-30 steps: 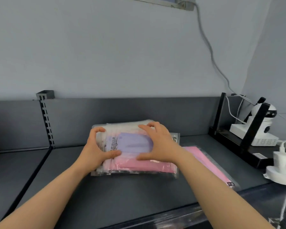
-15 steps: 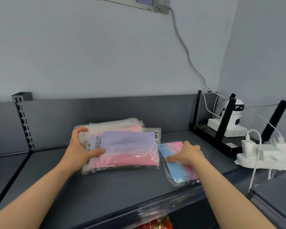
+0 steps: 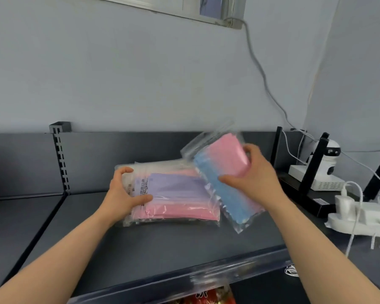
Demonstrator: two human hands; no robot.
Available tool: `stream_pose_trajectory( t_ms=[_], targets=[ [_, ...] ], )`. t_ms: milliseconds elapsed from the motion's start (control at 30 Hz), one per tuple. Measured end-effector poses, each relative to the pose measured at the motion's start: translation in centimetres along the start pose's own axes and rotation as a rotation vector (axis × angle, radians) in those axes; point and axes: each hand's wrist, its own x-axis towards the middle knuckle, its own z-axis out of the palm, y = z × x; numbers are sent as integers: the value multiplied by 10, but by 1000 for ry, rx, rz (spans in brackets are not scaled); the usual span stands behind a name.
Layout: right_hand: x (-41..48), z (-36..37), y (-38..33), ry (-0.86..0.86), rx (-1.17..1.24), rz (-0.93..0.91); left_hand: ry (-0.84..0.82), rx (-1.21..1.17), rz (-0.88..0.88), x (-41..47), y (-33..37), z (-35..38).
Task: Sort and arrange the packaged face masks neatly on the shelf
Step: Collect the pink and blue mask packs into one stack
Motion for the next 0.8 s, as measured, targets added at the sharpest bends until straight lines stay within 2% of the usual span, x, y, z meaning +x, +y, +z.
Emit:
stream_pose_trajectory(
  t_ms=[100, 200, 267, 367, 433, 500, 567, 600, 700, 800],
  targets=[
    [-2, 26, -15, -276, -237, -201, -43, 8, 5, -3, 2, -4],
    [3, 57, -23, -446, -436, -375, -69, -179, -4, -8, 7, -10],
    [6, 77, -31, -446, -443, -461, -77, -236, -47, -13, 13, -12],
    [5, 102, -36, -318, -417, -543, -69, -64, -9, -16, 15, -7],
    [4, 109, -28, -218, -323, -364, -37, -53, 18, -16, 13, -6],
    [4, 105, -8, -209, -148, -21, -20, -67, 29, -15, 10, -6],
    [5, 98, 15, -347, 139, 278, -15, -77, 20, -13, 6, -6],
    [6, 97, 23, -451, 314, 354, -24, -75, 10, -11, 5, -6],
    [13, 107, 35, -644, 637, 328, -76, -58, -27, -7, 5, -10],
    [27, 119, 31, -671, 775, 258, -99, -10, -22, 5, 6, -18]
  ],
)
